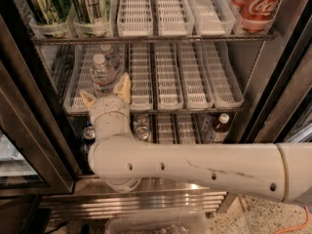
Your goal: Pick water bottle from middle shelf of fridge
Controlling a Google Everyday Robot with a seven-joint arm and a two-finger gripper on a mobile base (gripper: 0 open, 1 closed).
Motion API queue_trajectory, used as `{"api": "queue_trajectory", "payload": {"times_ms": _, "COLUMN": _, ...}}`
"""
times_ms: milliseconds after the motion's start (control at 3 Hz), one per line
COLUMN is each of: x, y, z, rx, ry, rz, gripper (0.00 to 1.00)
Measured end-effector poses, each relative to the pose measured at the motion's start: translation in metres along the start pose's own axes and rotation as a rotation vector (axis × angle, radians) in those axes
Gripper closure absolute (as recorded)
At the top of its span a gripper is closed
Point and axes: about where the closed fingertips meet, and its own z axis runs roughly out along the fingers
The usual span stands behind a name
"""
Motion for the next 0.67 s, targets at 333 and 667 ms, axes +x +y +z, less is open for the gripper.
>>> {"api": "queue_trajectory", "payload": {"times_ms": 333, "x": 0.0081, "y": -0.0020, "z": -0.0013, "rx": 0.015, "ry": 0.015, "rz": 0.000, "gripper": 0.22}}
{"api": "queue_trajectory", "payload": {"times_ms": 667, "x": 0.0140, "y": -0.0034, "z": -0.0048, "rx": 0.021, "ry": 0.024, "rz": 0.005, "gripper": 0.41}}
